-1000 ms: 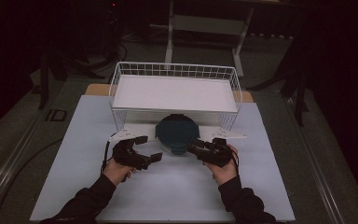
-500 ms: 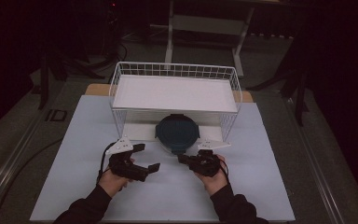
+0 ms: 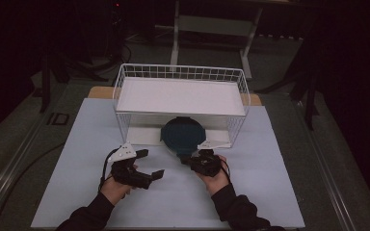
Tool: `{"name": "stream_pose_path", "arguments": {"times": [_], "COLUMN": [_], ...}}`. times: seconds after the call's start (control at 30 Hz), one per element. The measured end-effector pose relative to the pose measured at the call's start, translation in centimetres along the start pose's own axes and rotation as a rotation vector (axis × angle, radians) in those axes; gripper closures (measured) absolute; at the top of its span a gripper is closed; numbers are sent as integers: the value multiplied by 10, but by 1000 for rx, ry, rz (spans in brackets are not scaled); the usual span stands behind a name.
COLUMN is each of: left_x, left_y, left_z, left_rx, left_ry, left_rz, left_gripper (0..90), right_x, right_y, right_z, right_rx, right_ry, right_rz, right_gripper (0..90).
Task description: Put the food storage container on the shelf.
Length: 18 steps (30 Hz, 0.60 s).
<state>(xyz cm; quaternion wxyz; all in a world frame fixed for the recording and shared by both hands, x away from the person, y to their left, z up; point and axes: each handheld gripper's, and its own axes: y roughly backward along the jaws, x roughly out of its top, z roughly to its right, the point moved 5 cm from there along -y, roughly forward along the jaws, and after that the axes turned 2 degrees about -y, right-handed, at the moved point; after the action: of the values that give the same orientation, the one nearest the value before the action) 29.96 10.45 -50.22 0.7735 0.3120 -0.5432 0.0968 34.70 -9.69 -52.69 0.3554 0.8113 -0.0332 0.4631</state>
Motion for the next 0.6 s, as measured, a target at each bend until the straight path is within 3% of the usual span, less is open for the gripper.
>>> {"name": "stream_pose_path", "arguments": {"times": [0.1, 0.43, 0.6], "left_x": [-1, -2, -2], "left_y": [0, -1, -1], "left_z": [0, 0, 0], "left_rx": [-1, -3, -2], "left_ry": [-2, 0, -1], "left_rz": [-4, -6, -5], "left_gripper": [0, 0, 0], "right_x": [2, 13, 20], "right_y": [-4, -15, -19], "right_z": [4, 33, 42], "right_rx": [-14, -83, -104], "right_ry": [-2, -87, -90], "right_rz": [-6, 28, 35], "right_gripper": [900, 900, 900]}}
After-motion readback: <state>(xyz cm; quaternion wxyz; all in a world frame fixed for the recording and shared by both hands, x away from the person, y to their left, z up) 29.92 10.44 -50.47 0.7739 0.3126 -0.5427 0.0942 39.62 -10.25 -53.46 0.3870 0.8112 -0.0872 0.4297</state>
